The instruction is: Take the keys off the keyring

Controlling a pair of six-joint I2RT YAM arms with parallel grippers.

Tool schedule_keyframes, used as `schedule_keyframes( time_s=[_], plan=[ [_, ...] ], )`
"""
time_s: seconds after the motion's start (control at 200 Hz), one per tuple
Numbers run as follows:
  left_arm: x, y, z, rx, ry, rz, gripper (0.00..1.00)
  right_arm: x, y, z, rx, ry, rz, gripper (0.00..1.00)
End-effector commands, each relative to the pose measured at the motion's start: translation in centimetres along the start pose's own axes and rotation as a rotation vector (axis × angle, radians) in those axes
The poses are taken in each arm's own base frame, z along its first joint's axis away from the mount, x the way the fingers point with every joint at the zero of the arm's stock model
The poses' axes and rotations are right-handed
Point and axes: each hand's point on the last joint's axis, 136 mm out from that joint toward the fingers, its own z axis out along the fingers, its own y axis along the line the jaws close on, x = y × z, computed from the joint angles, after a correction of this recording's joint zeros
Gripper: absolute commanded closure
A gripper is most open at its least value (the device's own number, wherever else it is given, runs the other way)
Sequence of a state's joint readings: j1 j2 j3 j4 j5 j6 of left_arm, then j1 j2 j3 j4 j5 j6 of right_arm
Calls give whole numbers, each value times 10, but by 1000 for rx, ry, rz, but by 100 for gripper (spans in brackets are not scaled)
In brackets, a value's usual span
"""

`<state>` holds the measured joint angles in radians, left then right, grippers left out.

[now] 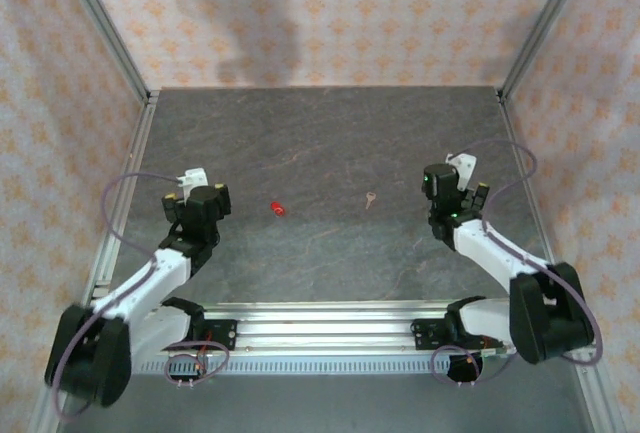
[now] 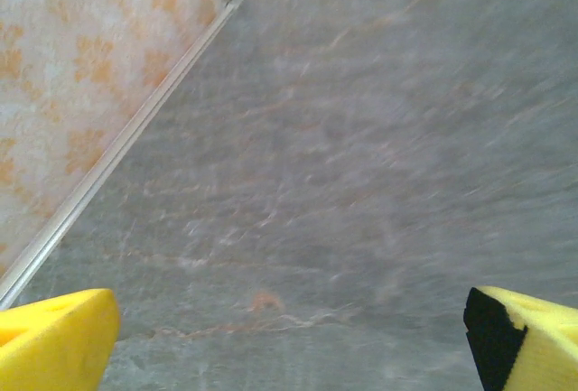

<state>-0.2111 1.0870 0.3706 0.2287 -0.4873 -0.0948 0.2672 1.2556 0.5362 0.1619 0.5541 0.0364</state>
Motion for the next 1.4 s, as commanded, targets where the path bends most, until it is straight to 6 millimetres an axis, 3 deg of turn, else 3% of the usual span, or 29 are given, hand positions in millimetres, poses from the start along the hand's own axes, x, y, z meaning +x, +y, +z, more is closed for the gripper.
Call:
schedule_keyframes(
  time_s=[0.0,0.055,0.18,0.33,0.44,0.636,0.911,1.391],
  plan=[
    [-28,10,17,-126,-157,-1,0,-12,-2,12,62,-126,-16,1],
    [-31,1,23,-91,-154,11,0,-6,5,17,39,-119,-32,1],
    [-38,-6,32,-90,-202,28,0,-12,16,19,-35,-177,1,1],
    [-36,-31,34,65,-241,5,0,-7,28,29,-130,-191,23,1],
    [-34,-21,31,24,-325,-43,0,-6,28,34,-154,-164,34,0],
    [-17,-29,26,113,-347,-50,0,10,37,44,-318,-141,78,1],
    [-19,-34,27,127,-359,-32,0,9,31,50,-278,-124,101,1],
    [-23,-23,52,51,-248,-63,0,9,31,56,-289,-91,114,1]
  ],
)
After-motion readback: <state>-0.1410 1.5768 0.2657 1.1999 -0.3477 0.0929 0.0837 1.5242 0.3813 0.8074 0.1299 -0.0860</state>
